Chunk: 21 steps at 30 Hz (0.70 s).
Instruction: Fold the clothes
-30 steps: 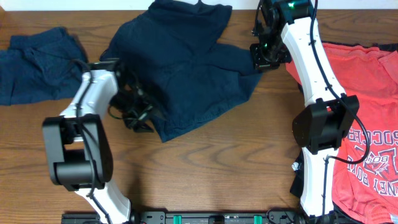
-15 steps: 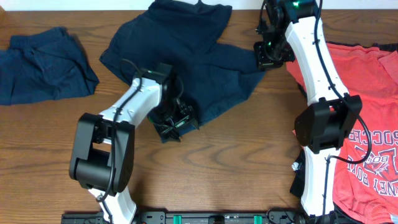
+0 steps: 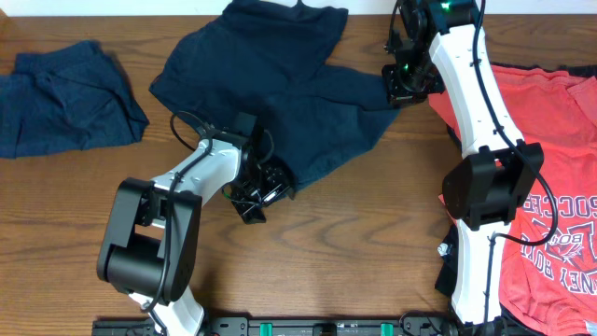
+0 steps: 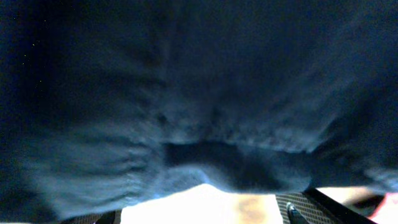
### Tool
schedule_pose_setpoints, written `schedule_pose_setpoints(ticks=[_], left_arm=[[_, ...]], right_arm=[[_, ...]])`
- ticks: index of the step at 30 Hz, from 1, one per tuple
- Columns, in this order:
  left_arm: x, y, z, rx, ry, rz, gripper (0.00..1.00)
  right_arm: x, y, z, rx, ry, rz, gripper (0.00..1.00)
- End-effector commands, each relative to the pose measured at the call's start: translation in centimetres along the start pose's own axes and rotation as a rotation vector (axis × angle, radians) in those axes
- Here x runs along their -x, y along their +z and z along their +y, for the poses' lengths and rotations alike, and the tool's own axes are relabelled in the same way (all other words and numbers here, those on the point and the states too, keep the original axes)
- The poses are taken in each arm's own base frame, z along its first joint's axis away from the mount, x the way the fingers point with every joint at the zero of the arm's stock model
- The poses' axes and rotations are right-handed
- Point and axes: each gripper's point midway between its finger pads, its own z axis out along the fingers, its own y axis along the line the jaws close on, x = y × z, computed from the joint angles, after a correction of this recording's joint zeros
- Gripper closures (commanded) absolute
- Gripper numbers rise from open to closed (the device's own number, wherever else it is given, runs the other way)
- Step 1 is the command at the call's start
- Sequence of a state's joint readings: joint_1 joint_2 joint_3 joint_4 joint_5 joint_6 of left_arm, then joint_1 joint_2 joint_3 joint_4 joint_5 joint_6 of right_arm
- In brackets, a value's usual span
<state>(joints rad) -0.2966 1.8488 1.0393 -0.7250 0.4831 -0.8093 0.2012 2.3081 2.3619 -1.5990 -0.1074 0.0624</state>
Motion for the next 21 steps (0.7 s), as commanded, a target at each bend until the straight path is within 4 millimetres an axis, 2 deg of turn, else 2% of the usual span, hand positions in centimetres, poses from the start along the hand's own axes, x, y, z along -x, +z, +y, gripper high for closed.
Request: schedule_pose_setpoints(ticks=[1, 9, 12, 14, 15, 20, 21], left_arm=[[4.4, 0.7, 4.1, 0.201, -0.06, -0.226, 0.19], [5.5, 0.3, 4.5, 0.218, -0.15, -0.298, 0.18], [5.8, 0.3, 4.2, 0.205, -0.157, -0.311, 0.35], [5.9, 0.3, 4.1, 0.198, -0.155, -0.316, 0.55], [6.0, 0.3, 4.0, 0.197, -0.154, -0.319, 0.62], [6.5, 0.0, 4.4, 0.211, -0.175, -0.348, 0.6], [6.5, 0.0, 4.5, 0.214, -0.176, -0.352, 0.64]], right_arm=[[0.1, -0.6, -0.3, -0.005, -0.015, -0.017, 0.99], [0.2, -0.6, -0.3, -0.005, -0.015, -0.019, 0.99], [0.2, -0.6, -0.4, -0.005, -0.014, -0.022, 0.99], [0.2, -0.6, -0.4, -0.005, -0.013, -0.022, 0.99], [0.2, -0.6, -0.4, -0.005, -0.012, -0.022, 0.99], [0.1, -0.6, -0.5, -0.006, -0.009, -0.019, 0.99], [0.1, -0.6, -0.6, -0.006, -0.007, -0.015, 0.99]])
